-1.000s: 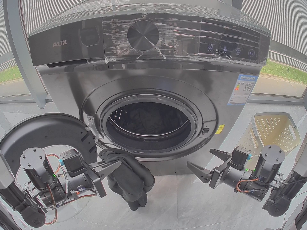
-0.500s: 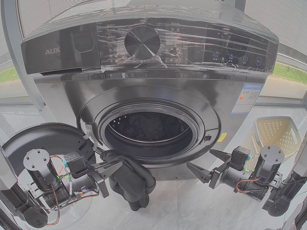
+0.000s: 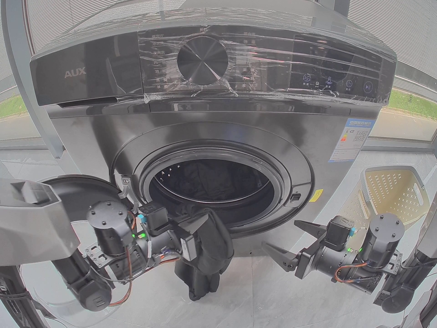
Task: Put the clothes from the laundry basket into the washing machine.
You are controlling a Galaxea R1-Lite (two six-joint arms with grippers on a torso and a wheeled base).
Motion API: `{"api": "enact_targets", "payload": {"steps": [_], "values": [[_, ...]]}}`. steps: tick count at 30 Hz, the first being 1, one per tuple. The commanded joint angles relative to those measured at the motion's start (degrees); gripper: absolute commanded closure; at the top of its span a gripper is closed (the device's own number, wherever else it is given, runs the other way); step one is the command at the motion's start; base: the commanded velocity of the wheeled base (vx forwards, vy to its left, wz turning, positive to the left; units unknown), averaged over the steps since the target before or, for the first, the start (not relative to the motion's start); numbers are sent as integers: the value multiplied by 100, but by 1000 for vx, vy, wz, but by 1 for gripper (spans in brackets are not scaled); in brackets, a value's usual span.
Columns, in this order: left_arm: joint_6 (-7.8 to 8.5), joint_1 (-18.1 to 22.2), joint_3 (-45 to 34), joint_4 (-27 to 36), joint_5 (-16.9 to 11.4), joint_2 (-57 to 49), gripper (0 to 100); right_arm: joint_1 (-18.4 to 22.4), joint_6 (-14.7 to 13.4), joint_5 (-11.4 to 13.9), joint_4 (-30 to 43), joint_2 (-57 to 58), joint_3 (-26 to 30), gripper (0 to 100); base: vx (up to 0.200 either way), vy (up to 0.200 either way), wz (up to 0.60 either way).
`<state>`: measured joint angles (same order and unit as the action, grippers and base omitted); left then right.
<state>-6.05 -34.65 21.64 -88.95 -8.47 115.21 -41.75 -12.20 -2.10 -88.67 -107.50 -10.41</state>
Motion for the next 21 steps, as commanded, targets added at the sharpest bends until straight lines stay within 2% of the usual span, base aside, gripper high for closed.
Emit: {"api": "enact_targets", "payload": {"steps": [1,3,6,11,17,21], "values": [[-274,-7,991,-17,232,942,100,-342,7,-1,-1,-8,180,0,0,0,0],[-371,-33,1352,1,469,1144,100,-377,7,-1,-1,-17,180,0,0,0,0],[-389,-42,1747,80,654,1539,100,-377,16,-1,-1,-17,224,0,0,0,0],[-389,-42,2424,423,671,1891,100,-377,25,-1,-1,36,241,0,0,0,0],[-415,186,3602,1249,671,2093,100,-421,25,-1,-1,27,268,0,0,0,0],[-424,204,4331,1873,671,2172,100,-413,34,-1,-1,27,268,0,0,0,0]]}}
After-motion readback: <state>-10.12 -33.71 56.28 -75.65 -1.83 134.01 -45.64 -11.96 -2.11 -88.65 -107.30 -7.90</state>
